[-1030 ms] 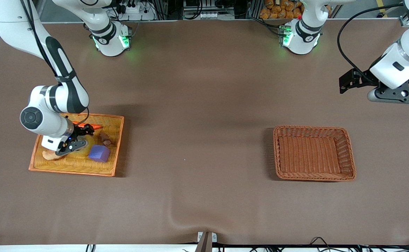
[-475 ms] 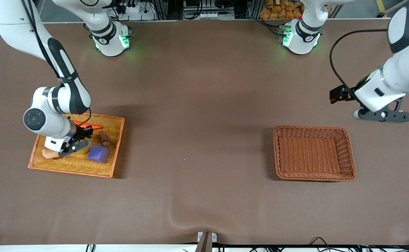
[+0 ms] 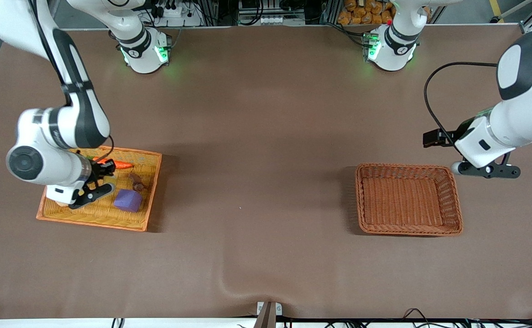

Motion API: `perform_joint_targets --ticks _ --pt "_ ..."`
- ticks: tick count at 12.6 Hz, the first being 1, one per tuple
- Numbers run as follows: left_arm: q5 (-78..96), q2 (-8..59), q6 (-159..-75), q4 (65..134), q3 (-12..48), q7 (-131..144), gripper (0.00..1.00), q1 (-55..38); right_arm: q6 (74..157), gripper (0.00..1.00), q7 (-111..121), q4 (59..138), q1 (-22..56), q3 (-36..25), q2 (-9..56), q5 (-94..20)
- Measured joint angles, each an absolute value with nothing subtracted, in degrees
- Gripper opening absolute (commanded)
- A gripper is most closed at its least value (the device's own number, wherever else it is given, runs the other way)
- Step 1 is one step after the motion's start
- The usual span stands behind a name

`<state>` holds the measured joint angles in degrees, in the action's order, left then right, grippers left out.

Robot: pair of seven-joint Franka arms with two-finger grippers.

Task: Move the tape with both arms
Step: 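Lift the tape roll and carry it to the table middle, then set the tape down, open the right gripper while the left gripper approaches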

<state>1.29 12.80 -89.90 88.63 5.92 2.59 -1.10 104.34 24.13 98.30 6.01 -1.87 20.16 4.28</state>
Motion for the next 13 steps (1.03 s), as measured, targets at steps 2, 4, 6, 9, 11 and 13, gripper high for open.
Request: perform_joint_targets --ticks 2,4,6,9,11,13 --pt "1.89 15.11 -92.50 88.62 5.51 2.60 1.00 1.11 98.74 0.00 21.88 91.96 10.47 -1.69 19.15 2.07" --pt "6.23 17.78 -95.45 88.58 5.34 2.59 1.00 4.76 98.44 0.00 14.75 90.69 15.44 -1.57 19.40 -5.24" --pt "14.09 20.52 -96.92 88.55 5.14 2.33 1.00 9.91 101.06 0.00 4.26 90.43 21.91 -1.43 20.68 -9.28" --pt "19.28 22.30 -97.22 88.39 5.13 -5.33 1.00 17.26 110.51 0.00 -15.10 87.61 32.94 -1.24 26.03 -10.17" --pt "19.44 22.87 -97.13 88.40 5.31 -7.78 1.00 17.74 120.04 0.00 -28.56 83.74 41.12 -1.19 33.21 -10.20" --pt "19.44 25.35 -97.08 88.58 6.18 -7.84 1.00 16.19 128.99 0.00 -36.53 79.36 46.85 -1.31 41.67 -10.19"
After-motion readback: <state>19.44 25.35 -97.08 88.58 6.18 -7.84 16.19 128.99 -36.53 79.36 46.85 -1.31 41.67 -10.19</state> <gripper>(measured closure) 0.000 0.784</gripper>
